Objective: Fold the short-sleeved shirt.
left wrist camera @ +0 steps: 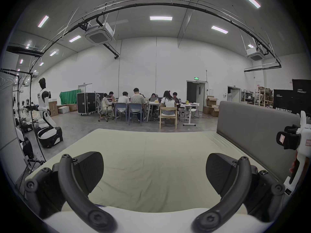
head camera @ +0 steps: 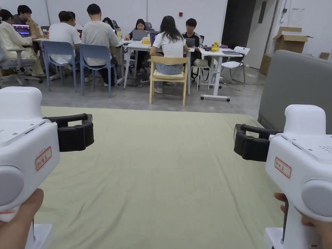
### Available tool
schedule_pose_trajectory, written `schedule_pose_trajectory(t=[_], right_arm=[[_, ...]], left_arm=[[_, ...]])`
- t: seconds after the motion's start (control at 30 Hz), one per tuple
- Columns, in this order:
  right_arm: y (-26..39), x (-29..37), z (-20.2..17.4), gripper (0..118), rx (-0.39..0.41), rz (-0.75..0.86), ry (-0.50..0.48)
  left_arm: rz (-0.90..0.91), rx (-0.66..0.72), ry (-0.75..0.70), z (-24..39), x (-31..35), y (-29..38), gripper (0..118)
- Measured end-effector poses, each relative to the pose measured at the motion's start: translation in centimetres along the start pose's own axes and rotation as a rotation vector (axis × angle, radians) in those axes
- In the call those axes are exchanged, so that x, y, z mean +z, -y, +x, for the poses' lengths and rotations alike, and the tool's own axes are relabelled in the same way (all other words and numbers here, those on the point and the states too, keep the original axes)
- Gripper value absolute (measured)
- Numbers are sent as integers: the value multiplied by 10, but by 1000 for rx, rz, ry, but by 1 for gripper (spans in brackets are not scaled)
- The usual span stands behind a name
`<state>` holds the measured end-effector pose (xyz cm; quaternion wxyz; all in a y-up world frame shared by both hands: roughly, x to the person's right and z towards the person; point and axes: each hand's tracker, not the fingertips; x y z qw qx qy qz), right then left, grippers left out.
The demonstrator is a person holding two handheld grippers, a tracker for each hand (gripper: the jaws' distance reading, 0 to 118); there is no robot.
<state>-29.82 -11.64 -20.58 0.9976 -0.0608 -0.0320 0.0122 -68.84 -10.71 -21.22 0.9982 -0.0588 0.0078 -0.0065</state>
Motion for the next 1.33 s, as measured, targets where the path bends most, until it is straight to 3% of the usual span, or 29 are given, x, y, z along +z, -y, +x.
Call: schedule_pose_trajectory(t=[0.1, 0.27, 0.43, 0.53, 0.63, 0.73, 0.9, 1.33], right_arm=[[-3, -1, -2, 118, -10, -30, 25], [-2, 7, 3, 118, -28, 10, -97], [-3, 7, 6, 118, -30, 33, -81], [-4, 5, 8, 118, -83, -8, -124], [4, 1, 4, 118, -70, 5, -160], [7, -2, -3, 118, 15, 44, -35], [9, -4, 1, 118, 7, 25, -73], [8, -2, 0, 118, 3, 47, -46]], left_arm=[[-2, 2, 3, 1, -1, 0, 118], [-2, 7, 12, 2, -1, 1, 118], [-8, 11, 15, 1, -2, 1, 118], [-7, 16, 13, 1, -3, 1, 118], [-5, 28, 11, 1, -4, 2, 118], [-11, 19, 6, 1, -5, 2, 118], [-9, 11, -10, -2, -5, 4, 118], [3, 1, -15, -3, -5, 3, 118]])
